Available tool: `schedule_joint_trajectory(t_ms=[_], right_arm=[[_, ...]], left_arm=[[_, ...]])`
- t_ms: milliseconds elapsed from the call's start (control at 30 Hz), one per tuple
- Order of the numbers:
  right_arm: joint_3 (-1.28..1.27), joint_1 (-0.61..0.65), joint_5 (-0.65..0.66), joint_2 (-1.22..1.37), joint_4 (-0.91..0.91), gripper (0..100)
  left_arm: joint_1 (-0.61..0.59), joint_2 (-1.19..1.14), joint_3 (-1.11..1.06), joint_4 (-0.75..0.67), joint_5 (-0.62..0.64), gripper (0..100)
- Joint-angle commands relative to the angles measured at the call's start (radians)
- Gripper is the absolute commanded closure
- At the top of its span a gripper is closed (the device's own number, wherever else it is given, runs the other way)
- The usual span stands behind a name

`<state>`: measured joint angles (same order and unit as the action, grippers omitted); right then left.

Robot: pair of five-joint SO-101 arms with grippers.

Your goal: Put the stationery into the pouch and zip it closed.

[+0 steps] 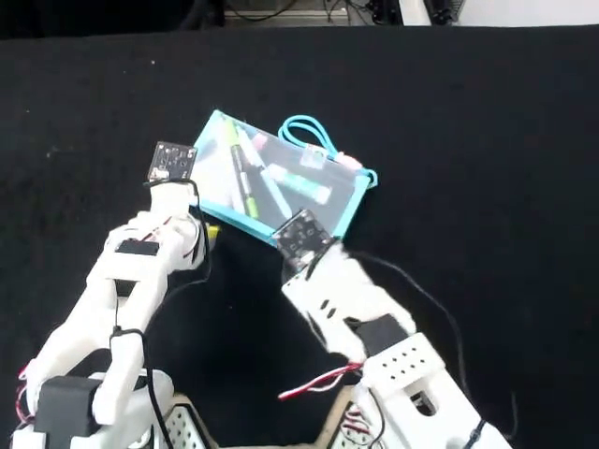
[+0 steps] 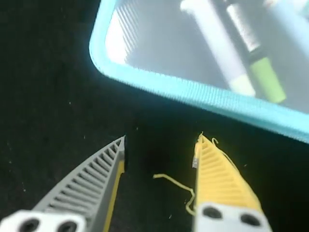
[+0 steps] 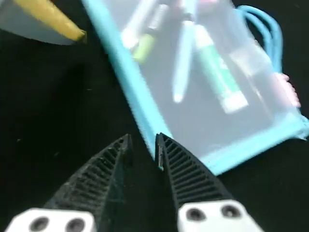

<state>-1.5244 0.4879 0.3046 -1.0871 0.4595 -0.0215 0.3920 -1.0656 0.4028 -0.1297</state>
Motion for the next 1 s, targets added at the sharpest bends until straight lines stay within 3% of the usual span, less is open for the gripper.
schedule_joint_trajectory(t_ms=[0, 200, 333, 500, 667, 967], right_arm=[[0.050, 0.017, 0.017, 0.008, 0.006, 91.0], [0.056, 0.018, 0.017, 0.012, 0.021, 91.0], [0.133, 0.034, 0.015, 0.096, 0.100, 91.0], [0.219, 0.032, 0.015, 0.320, 0.046, 91.0], [0.239, -0.078, 0.015, 0.433, -0.092, 91.0], [0.259, -0.189, -0.084, 0.441, -0.110, 91.0]], left_arm=[[-0.012, 0.034, 0.044, 0.020, 0.020, 77], [-0.065, 0.034, 0.047, 0.028, 0.140, 84], [-0.079, 0.034, 0.048, 0.028, 0.149, 84], [-0.071, 0.034, 0.045, 0.028, 0.149, 84], [-0.076, 0.034, 0.045, 0.028, 0.147, 84], [-0.073, 0.034, 0.044, 0.028, 0.149, 84]])
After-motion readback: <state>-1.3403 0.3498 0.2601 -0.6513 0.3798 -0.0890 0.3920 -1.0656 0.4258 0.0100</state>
